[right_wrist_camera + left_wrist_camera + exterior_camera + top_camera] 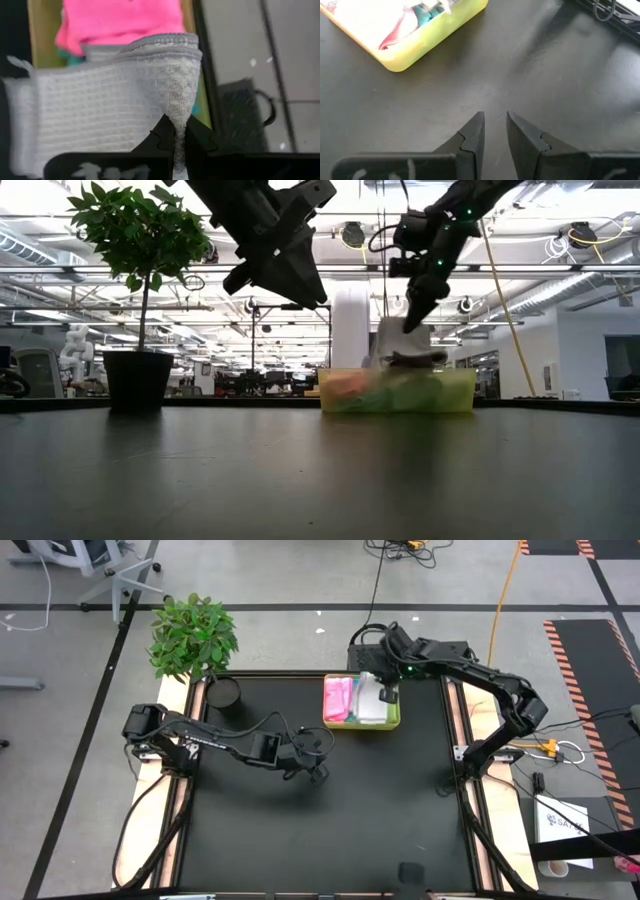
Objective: Fold microfiber towels
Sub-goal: Put the white microfiber cloth into the bin
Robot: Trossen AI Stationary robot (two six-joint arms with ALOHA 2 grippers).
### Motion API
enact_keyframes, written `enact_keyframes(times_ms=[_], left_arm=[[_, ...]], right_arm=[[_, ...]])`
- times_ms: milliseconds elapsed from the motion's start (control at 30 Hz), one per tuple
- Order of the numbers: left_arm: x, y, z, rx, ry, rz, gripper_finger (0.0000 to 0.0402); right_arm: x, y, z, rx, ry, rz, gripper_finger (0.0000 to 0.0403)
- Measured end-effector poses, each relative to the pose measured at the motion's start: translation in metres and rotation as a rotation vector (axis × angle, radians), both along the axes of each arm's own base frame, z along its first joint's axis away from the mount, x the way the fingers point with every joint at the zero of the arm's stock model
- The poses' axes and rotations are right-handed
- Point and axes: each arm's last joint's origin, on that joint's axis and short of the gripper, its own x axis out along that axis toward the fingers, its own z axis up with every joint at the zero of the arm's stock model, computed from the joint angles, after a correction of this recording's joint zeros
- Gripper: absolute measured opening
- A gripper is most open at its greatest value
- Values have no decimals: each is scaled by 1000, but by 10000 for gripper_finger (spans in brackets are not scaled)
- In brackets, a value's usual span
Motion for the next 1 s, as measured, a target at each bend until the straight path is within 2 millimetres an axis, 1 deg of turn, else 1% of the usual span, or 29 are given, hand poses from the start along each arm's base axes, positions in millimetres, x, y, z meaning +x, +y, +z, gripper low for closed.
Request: enact_keyframes(times_ms=[67,133,367,467,600,700,833,1000], left_arm=[[0,0,0,1,0,1,81],[0,0,0,5,-1,6,81],[0,1,0,11,-3,17,81],[0,1,0,1,-7,27,81],[0,1,0,-5,-9,32,81],[0,1,0,-7,-10,35,81],[0,1,0,-8,-10,35,81],[0,1,0,-7,-10,35,81]], right_arm=[[2,-4,1,-33,-25,9,5],[5,-7,-3,-32,-26,11,5],[18,-17,-38,41,52,53,5],[25,-23,-50,13,70,52,10],[33,-28,-55,-78,91,27,39],[38,-27,-53,-154,106,41,66],[41,-26,-52,-213,141,27,105],[45,-18,-48,-284,194,-28,149]])
